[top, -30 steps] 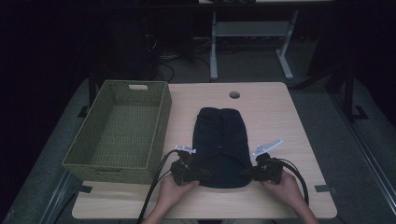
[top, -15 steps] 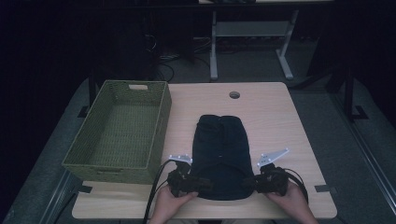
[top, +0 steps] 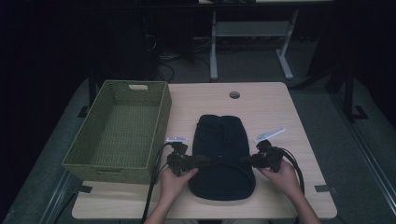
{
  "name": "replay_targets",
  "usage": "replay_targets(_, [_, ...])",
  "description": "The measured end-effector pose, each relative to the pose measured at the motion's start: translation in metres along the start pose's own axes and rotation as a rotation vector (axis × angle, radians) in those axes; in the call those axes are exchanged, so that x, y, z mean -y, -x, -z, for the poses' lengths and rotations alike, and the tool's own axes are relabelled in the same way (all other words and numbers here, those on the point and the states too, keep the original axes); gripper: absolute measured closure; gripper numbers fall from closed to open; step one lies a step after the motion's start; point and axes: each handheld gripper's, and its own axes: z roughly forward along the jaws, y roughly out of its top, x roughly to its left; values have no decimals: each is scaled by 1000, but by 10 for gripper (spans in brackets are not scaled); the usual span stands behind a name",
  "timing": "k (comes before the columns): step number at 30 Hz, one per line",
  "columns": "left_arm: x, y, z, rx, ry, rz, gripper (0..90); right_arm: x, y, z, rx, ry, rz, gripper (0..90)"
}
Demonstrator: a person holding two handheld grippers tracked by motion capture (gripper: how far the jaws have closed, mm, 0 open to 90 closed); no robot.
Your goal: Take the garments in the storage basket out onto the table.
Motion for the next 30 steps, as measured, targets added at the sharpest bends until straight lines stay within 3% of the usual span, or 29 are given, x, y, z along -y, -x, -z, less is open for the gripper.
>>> replay_targets(7, [12,1,-2,6,-27,24,661,11,0,-4,-35,-7,-17,826])
replay_targets(9, [18,2,-1,17,-20,26,664,15,-6,-3,-33,-17,7,824])
replay_targets(15, [36,9,5,41,-7,32,684,24,-11,0,-52,-20,6,816])
replay_targets(23, [47,23,8,33,-46,-24,684,28,-18,3,-52,-54,35,811])
replay_targets(30, [49,27,10,51,-57,-30,673,36,-21,5,-76,-40,33,811])
